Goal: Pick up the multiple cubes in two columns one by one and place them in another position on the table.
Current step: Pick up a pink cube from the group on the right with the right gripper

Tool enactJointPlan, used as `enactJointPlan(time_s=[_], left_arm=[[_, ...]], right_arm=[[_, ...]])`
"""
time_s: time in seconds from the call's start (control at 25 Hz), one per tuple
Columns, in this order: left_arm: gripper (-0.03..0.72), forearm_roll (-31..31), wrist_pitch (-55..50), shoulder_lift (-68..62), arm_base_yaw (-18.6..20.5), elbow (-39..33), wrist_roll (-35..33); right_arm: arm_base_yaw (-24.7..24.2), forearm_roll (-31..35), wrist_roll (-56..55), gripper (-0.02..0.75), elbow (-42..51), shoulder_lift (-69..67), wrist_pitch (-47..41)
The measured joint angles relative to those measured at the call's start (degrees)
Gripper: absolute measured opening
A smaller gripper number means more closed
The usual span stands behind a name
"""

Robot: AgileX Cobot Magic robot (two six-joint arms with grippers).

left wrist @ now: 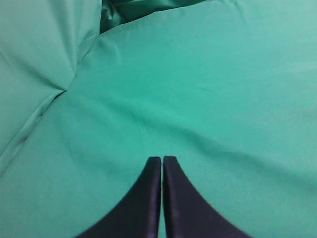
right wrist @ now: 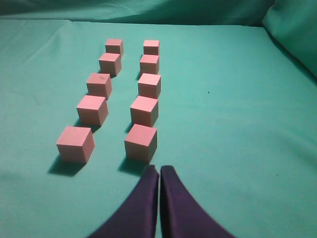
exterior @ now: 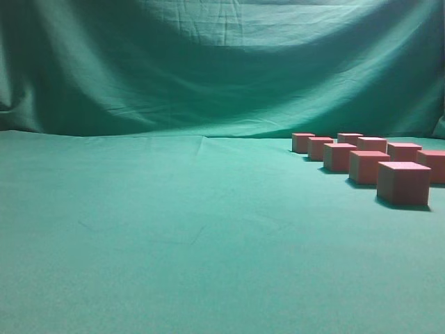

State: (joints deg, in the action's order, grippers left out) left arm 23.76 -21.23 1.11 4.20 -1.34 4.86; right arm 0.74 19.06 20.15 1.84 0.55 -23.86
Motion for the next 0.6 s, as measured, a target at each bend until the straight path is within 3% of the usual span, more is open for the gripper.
enactJointPlan(time_s=[0.6], left_arm=[[0.000,0.0,0.0,0.0,0.0,0.0,0.0]], right_arm=[[0.0,0.0,0.0,0.000,0.0,0.0,0.0]])
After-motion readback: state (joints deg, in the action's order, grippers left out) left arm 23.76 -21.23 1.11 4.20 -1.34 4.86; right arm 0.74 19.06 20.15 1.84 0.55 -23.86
